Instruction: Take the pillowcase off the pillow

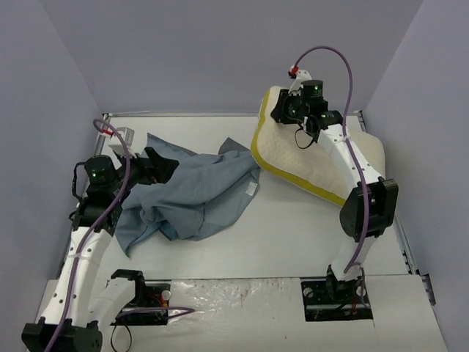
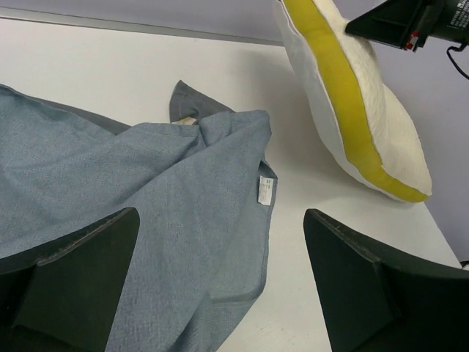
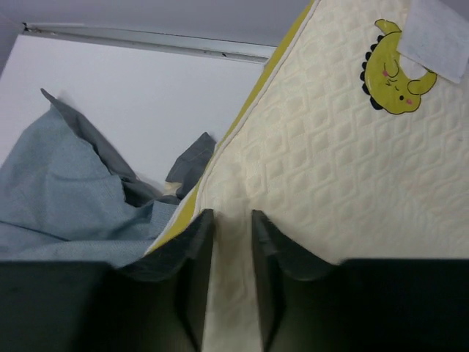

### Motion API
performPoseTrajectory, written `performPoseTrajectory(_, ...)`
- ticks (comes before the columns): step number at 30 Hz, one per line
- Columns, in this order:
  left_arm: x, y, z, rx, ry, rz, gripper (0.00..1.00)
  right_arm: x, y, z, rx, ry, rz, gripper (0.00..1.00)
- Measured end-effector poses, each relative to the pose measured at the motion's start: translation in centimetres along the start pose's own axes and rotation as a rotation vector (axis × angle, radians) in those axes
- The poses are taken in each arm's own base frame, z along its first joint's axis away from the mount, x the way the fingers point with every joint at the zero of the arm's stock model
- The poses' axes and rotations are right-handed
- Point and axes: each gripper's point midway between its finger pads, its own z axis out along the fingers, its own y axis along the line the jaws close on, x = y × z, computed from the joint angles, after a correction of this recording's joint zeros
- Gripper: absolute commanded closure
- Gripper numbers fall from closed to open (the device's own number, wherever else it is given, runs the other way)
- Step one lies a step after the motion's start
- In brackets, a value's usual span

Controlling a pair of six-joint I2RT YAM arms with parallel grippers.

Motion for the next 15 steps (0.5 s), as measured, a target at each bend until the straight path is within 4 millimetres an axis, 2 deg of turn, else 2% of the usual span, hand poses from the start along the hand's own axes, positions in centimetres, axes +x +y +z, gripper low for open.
performPoseTrajectory(1, -0.2, -0.1, 0.7, 0.004, 0.015, -0.007, 0.06, -0.2, 0.1, -0.2, -0.003, -0.005, -0.002, 0.66)
performPoseTrajectory(2, -0.4, -0.1, 1.6, 0.009, 0.034, -0.012, 0.06, -0.3, 0.2, -0.3, -0.008, -0.011, -0.004, 0.44)
performPoseTrajectory(5, 0.5, -0.2, 4.9, 0.009, 0.119, -0.016, 0.06, -0.6, 0.5, -0.3, -0.03, -0.018, -0.027, 0.22)
performPoseTrajectory(6, 1.6, 0.2, 6.2, -0.004, 0.162, -0.015, 0.06, -0.5, 0.7, -0.3, -0.041, -0.015, -0.035, 0.19)
performPoseTrajectory(8, 5.2, 0.7, 8.0, -0.025, 0.282, -0.01, 0.06, -0.3, 1.0, -0.5, -0.078, -0.004, -0.059, 0.13)
performPoseTrajectory(11, 9.0, 1.0, 8.7, -0.05, 0.406, 0.009, 0.06, -0.1, 2.1, -1.0, -0.185, 0.01, -0.1, 0.11)
performPoseTrajectory(13, 9.7, 0.8, 8.9, -0.051, 0.424, 0.018, 0.06, -0.2, 2.8, -2.0, -0.254, 0.012, -0.117, 0.07)
performPoseTrajectory(15, 9.3, 0.9, 9.0, -0.058, 0.392, 0.026, 0.06, -0.5, 2.9, -3.3, -0.281, 0.003, -0.124, 0.04)
